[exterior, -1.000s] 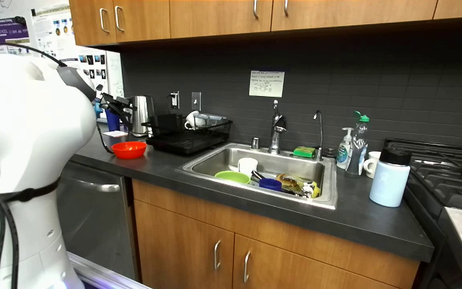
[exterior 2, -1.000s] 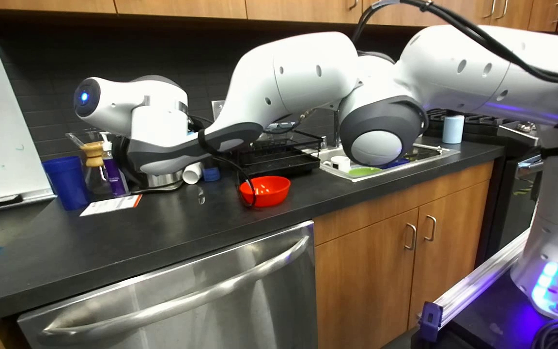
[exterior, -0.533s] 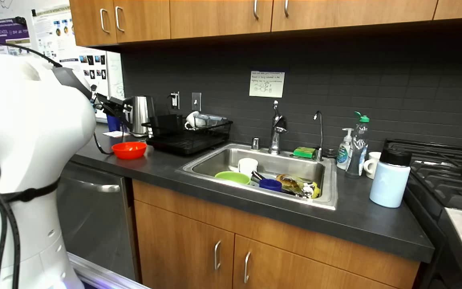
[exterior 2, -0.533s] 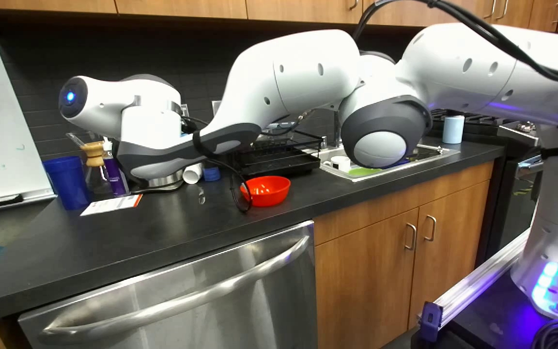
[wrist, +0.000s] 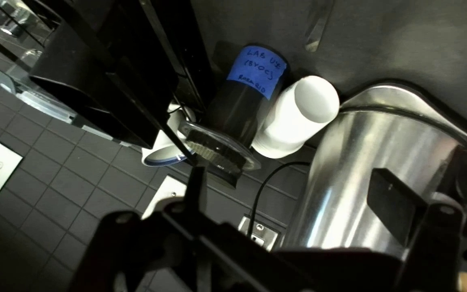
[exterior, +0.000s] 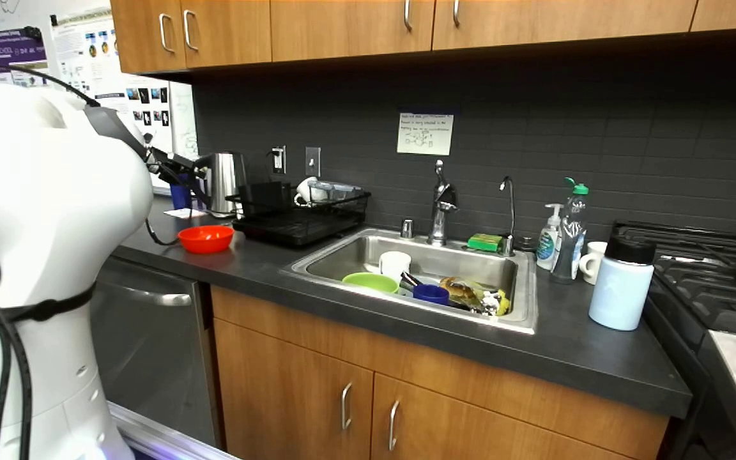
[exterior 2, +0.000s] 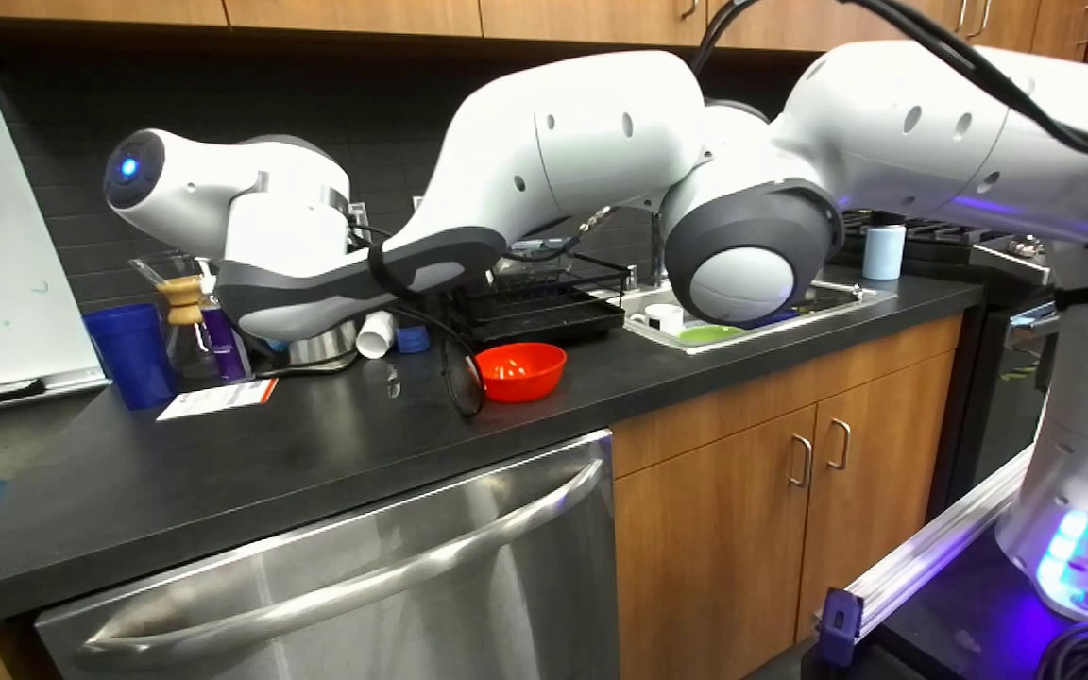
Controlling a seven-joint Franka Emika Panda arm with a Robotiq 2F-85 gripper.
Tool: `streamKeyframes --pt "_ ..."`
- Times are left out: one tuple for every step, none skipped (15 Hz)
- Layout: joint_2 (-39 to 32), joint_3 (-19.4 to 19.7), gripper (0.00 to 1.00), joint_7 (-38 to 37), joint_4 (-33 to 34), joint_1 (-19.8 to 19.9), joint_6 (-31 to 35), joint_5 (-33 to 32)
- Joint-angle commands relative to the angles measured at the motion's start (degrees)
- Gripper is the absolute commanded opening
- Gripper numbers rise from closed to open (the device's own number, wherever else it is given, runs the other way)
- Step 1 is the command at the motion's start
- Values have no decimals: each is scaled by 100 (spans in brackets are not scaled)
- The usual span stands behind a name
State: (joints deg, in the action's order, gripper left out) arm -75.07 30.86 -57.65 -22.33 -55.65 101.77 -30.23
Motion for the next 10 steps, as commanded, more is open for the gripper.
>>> streamKeyframes --pt "216 -382 100 552 109 118 145 342" --pt "37 -660 100 764 576 295 -34 322" --pt "291 -805 100 840 168 243 121 428" --pt "277 -919 100 956 225 294 1 482" --pt "296 -1056 100 1088 220 349 -87 567" --pt "291 -1163 100 1208 215 401 -217 636" --pt "281 -1248 100 1317 214 445 -331 693" --pt "259 -1322 100 1406 213 490 -476 742" --pt "250 -1367 100 1483 202 518 -608 759" --pt "233 -1417 100 1560 188 552 -719 773"
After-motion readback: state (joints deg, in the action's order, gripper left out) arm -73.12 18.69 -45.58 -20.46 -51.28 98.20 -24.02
